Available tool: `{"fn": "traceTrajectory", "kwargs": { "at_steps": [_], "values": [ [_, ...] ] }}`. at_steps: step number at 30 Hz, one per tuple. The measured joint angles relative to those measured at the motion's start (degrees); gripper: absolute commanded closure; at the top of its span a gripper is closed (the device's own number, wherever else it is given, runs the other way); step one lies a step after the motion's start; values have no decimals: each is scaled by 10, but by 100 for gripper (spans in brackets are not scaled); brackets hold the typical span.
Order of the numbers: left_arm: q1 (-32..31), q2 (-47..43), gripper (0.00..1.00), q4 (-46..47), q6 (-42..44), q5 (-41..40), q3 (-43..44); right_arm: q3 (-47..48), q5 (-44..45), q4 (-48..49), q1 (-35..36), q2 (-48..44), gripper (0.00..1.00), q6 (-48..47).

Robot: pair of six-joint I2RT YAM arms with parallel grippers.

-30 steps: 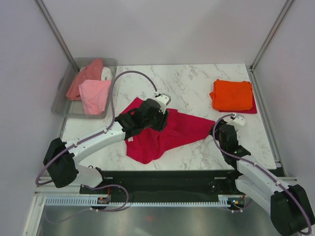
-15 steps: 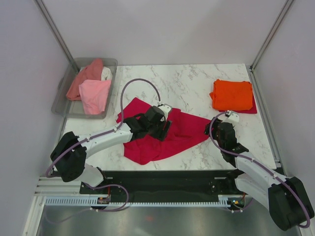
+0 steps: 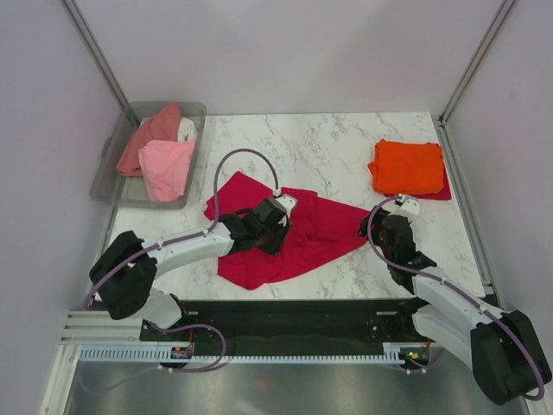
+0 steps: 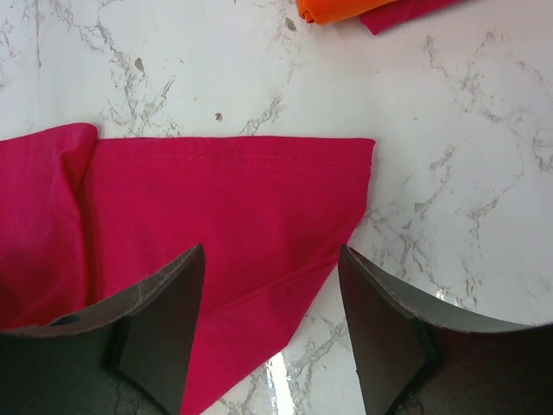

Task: Fold and stack the t-shirts
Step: Flatten the tshirt out

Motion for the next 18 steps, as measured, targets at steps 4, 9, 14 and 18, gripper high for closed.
{"fn": "traceTrajectory", "kwargs": {
  "at_steps": [4, 9, 14, 18],
  "values": [
    [-1, 13, 65, 1, -1, -3, 2, 0, 0, 0, 0, 0, 29, 0],
    [-1, 36, 98, 0, -8, -12, 8, 0, 0, 0, 0, 0, 29, 0],
    [-1, 7, 98, -7, -17, -21, 3, 0, 1, 0, 0, 0, 28, 0],
    [-1, -116, 98, -27, -45, -38, -33, 12, 15, -15, 0, 11, 27, 8]
  ]
}}
